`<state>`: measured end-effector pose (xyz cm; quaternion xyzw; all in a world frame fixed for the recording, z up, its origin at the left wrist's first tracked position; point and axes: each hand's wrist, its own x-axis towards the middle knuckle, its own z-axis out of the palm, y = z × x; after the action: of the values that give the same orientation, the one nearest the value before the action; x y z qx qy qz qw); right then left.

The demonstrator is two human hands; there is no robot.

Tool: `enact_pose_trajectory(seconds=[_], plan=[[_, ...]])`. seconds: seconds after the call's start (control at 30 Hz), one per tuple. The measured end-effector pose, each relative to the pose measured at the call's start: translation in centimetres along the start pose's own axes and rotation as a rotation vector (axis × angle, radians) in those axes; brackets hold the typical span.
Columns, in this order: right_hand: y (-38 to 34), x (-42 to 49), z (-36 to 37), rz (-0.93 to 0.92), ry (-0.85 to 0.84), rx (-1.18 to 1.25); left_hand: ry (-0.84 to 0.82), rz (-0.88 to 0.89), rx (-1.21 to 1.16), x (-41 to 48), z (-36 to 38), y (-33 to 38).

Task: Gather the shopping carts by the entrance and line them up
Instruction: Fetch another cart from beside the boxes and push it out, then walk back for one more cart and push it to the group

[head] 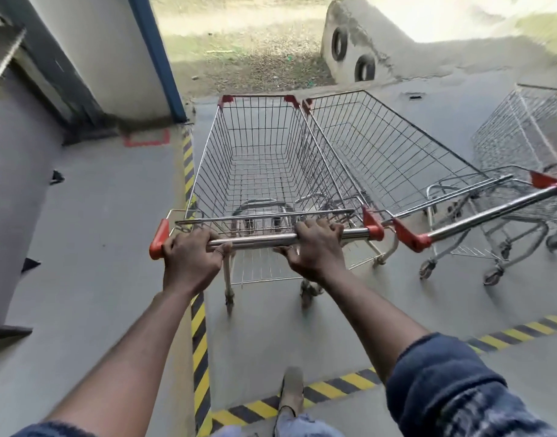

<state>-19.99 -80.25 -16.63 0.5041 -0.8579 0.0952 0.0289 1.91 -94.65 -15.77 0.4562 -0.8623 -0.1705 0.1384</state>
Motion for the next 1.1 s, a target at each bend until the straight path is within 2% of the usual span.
enact_pose_trajectory(seconds=[0.2, 0.47, 0.67, 0.77, 0.9, 1.0, 1.1], plan=[[0.6, 0.5, 0.0, -0.031, -0.012, 0.001, 0.011, -0.014, -0.003, -0.3, 0.4, 0.2], [0.9, 0.0, -2.1, -0.014, -0.221, 0.002, -0.008, -0.045, 0.008, -1.9, 0.2, 1.1], [-1.8, -2.6, -2.4, 0.162, -0.229, -0.015, -0.074, 0.018, -0.012, -0.9, 0.4, -0.3], [-2.6, -4.9, -1.7, 0.167, -0.242, 0.016, -0.087, 0.058, -0.012, 0.0, 1.3, -0.9], [-2.9, -7.7, -2.6, 0.145, -0.343, -0.090, -0.114, 0.104, -0.103, 0.0, 1.2, -0.7], [-3.4, -9.3, -5.3, 0.184, -0.420, -0.022, -0.046, 0.207, 0.021, -1.9, 1.0, -1.3], [-3.7, -10.8, -6.6, 0.200, -0.453, -0.028, -0.084, 0.235, 0.071, -4.7, 0.9, -1.6]])
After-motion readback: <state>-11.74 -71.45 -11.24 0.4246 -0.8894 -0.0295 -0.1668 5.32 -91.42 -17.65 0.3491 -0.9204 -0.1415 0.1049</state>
